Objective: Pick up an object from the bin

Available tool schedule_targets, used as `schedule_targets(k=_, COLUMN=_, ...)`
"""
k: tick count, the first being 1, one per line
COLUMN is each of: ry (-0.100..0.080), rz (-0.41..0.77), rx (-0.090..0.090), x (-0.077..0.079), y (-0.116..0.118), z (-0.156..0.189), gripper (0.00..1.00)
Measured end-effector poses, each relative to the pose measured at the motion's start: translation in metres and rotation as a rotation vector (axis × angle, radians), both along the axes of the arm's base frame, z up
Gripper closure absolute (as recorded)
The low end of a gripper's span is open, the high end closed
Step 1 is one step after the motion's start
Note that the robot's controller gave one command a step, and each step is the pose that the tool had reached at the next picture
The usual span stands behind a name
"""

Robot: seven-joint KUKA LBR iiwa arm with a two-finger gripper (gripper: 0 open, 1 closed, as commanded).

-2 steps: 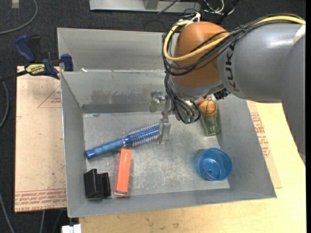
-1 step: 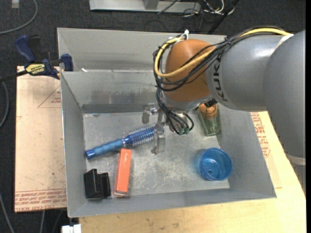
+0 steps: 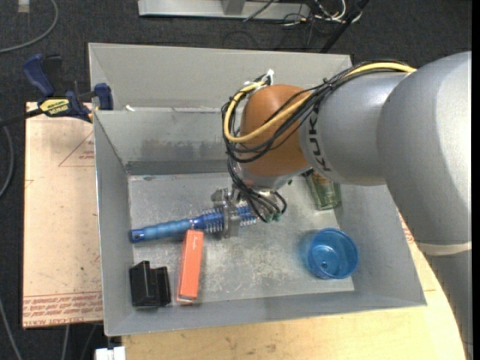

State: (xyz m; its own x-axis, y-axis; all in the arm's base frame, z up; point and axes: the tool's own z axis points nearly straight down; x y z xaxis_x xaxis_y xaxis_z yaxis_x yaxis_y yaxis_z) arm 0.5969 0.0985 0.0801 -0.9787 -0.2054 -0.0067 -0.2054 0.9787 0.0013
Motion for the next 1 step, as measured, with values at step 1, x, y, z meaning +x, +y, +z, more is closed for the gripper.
schedule_targets(k=1, ry=0.0, rz=-0.001, rx=0.0, x=0.0, y=-0.0001, z=0.0, gripper=1.0)
